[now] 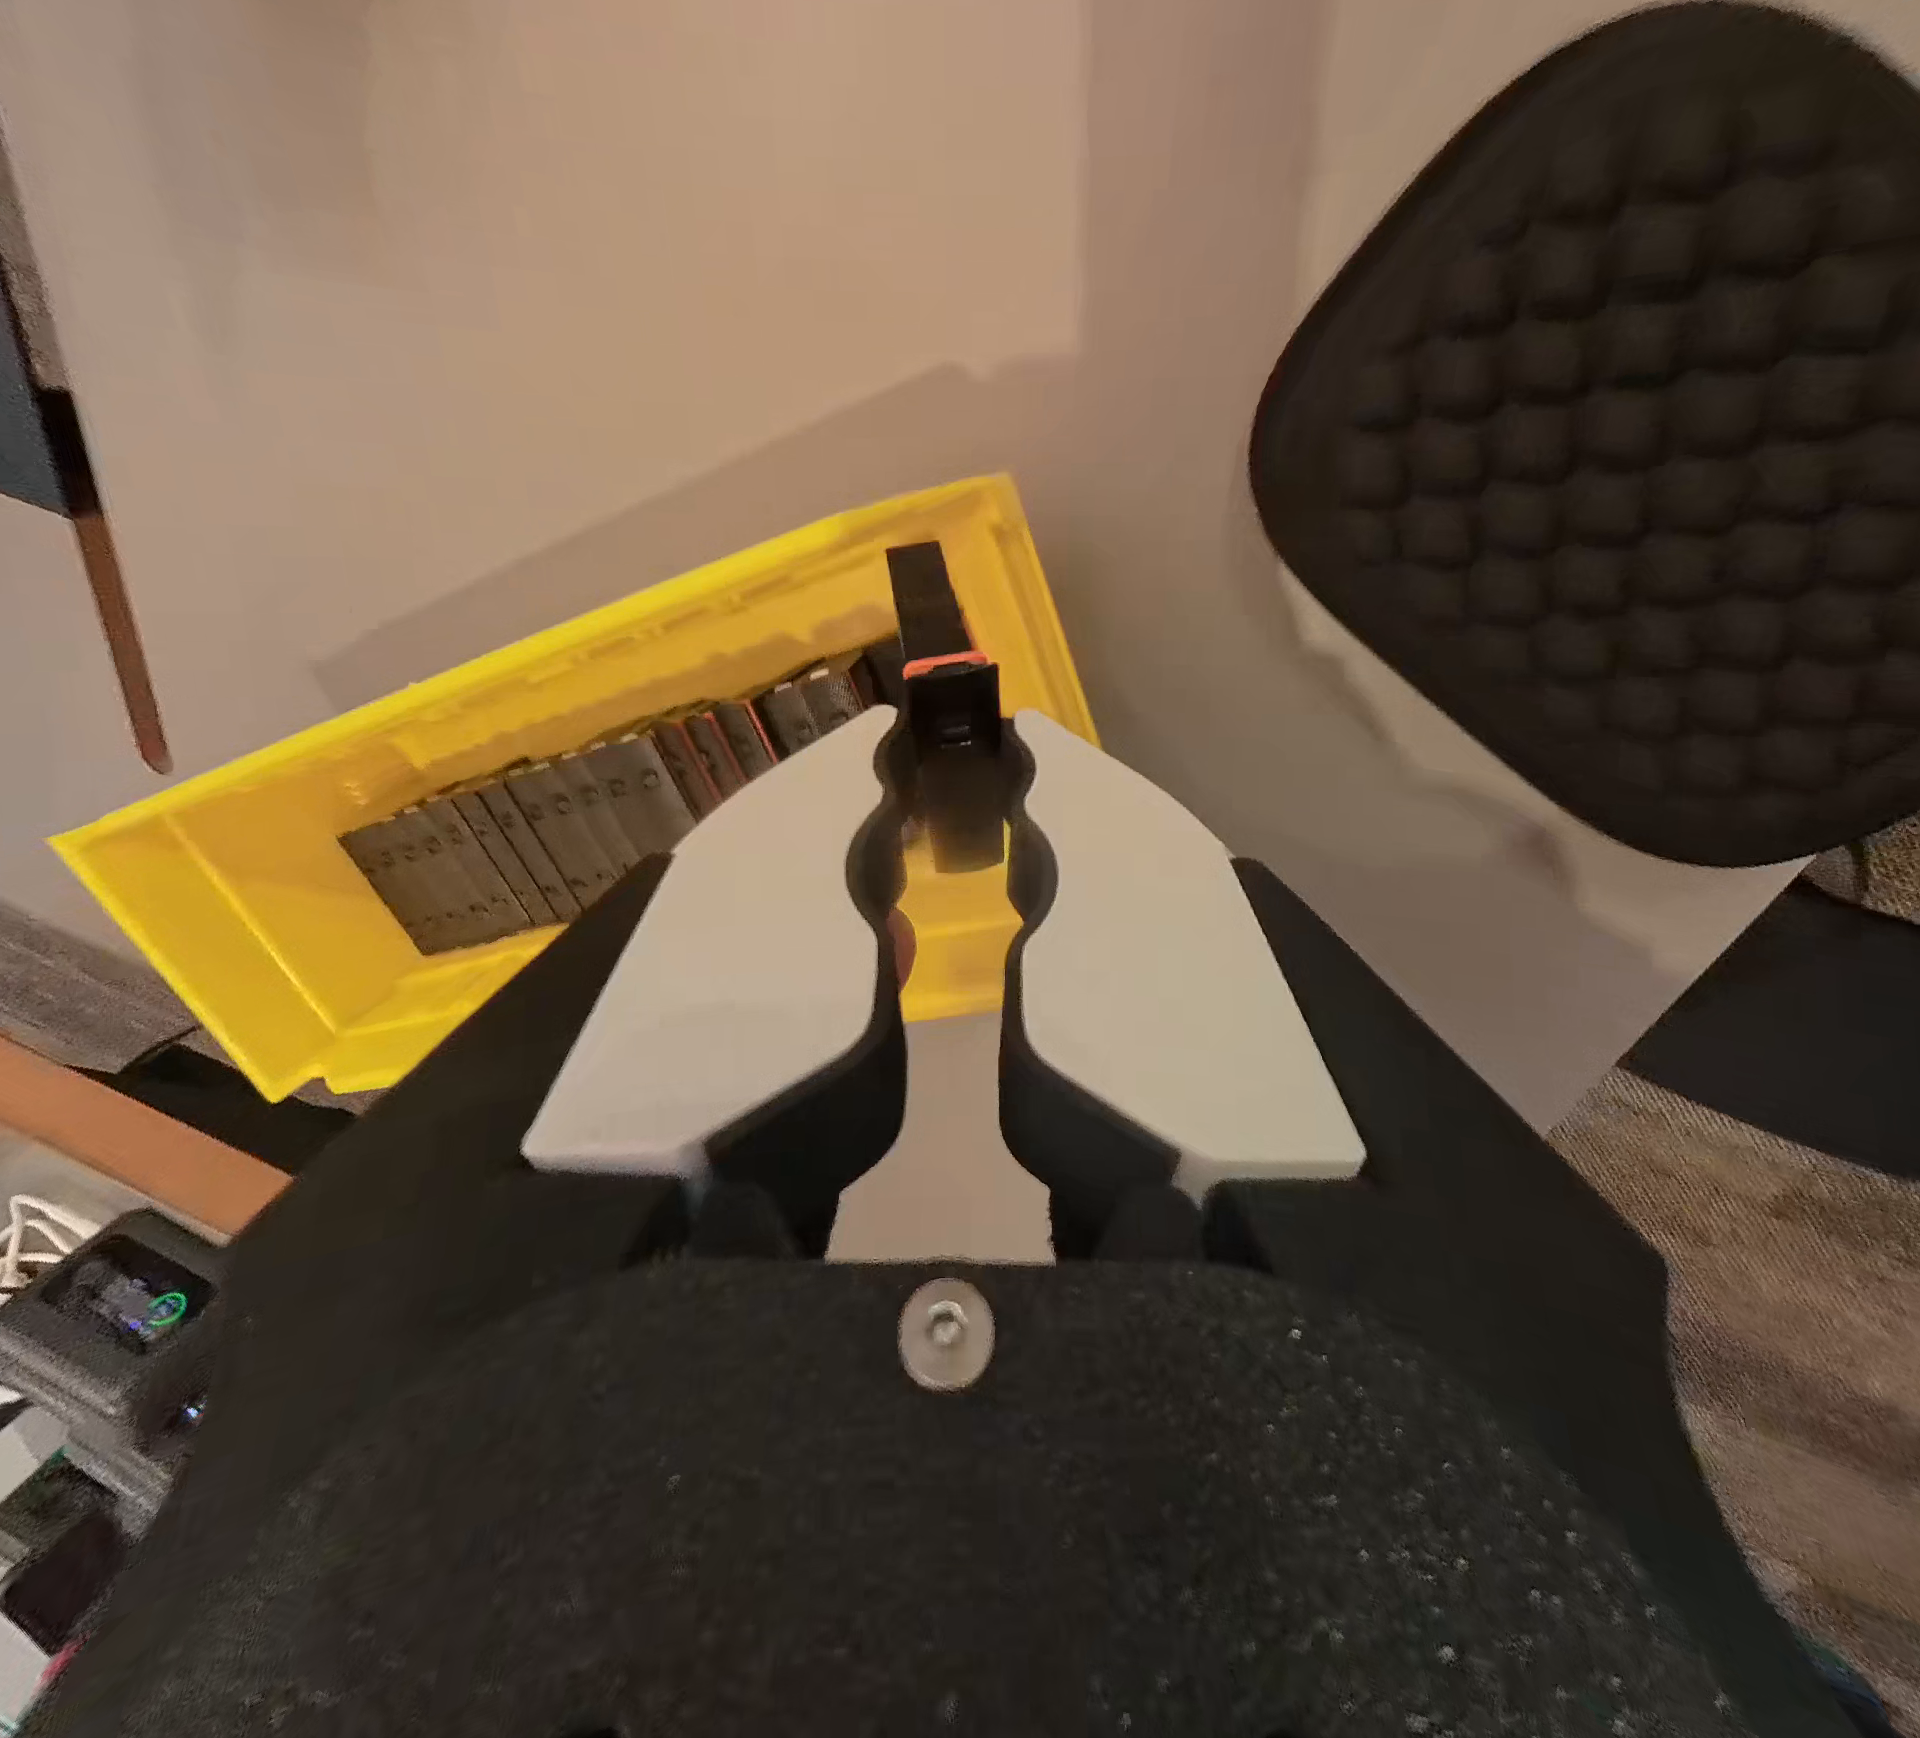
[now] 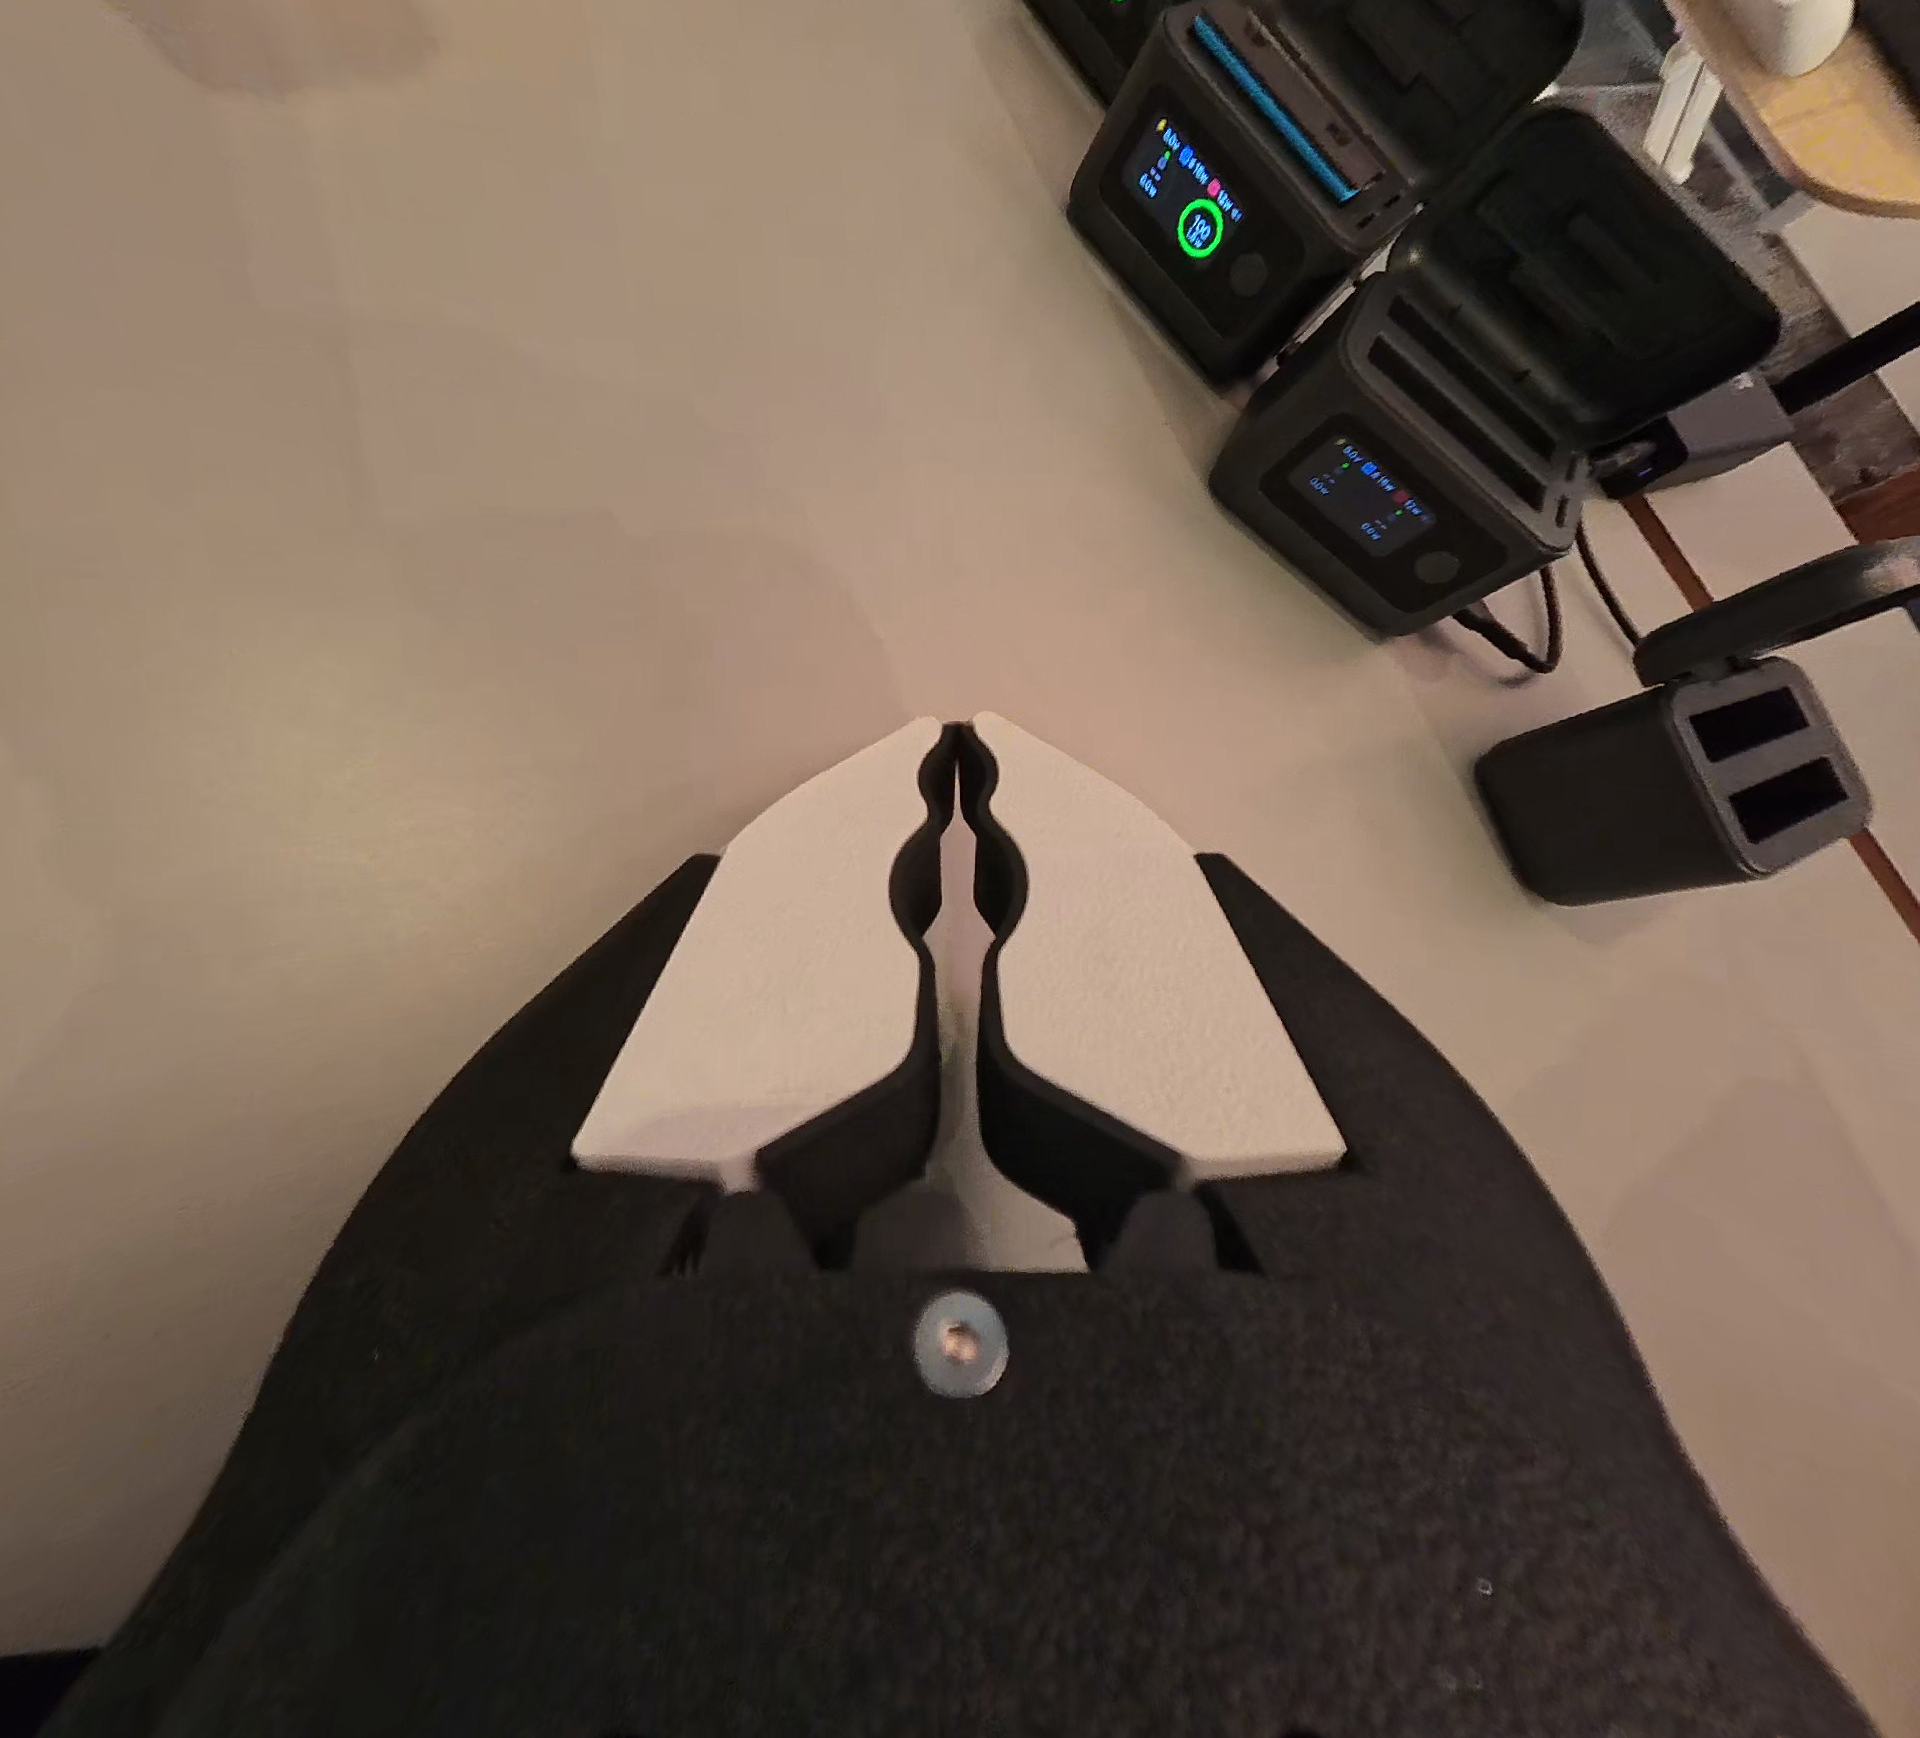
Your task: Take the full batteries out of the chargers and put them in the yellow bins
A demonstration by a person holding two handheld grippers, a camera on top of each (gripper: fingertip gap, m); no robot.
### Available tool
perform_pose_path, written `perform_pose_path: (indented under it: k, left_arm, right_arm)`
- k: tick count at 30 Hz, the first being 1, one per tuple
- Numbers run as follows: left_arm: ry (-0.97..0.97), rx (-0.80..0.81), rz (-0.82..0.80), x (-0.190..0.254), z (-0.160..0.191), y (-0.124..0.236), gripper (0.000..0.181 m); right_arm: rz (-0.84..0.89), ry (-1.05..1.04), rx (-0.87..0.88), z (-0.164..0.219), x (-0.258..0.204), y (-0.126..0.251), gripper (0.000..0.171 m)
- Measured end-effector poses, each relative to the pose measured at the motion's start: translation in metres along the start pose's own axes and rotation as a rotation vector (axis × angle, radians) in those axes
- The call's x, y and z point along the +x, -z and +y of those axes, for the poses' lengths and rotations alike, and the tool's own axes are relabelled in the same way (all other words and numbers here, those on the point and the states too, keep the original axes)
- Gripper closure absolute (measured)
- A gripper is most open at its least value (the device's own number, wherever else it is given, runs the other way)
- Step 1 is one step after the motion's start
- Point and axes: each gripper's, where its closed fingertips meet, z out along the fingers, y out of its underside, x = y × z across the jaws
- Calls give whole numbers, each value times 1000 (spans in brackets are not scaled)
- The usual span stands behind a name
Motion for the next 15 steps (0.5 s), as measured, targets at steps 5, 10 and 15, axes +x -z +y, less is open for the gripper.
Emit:
perform_pose_path:
  k: [5, 10, 15]
  left_arm:
    - [-50, 148, -48, 16, -40, 15, 167]
    - [-45, 403, -31, 32, -102, 24, 166]
    - [30, 666, 78, 48, -166, 20, 167]
  right_arm:
    - [-11, 11, 115, -20, -4, 7, 171]
    - [-90, -14, 314, -55, -19, 21, 169]
    - [-166, -58, 527, -87, -31, 42, 163]
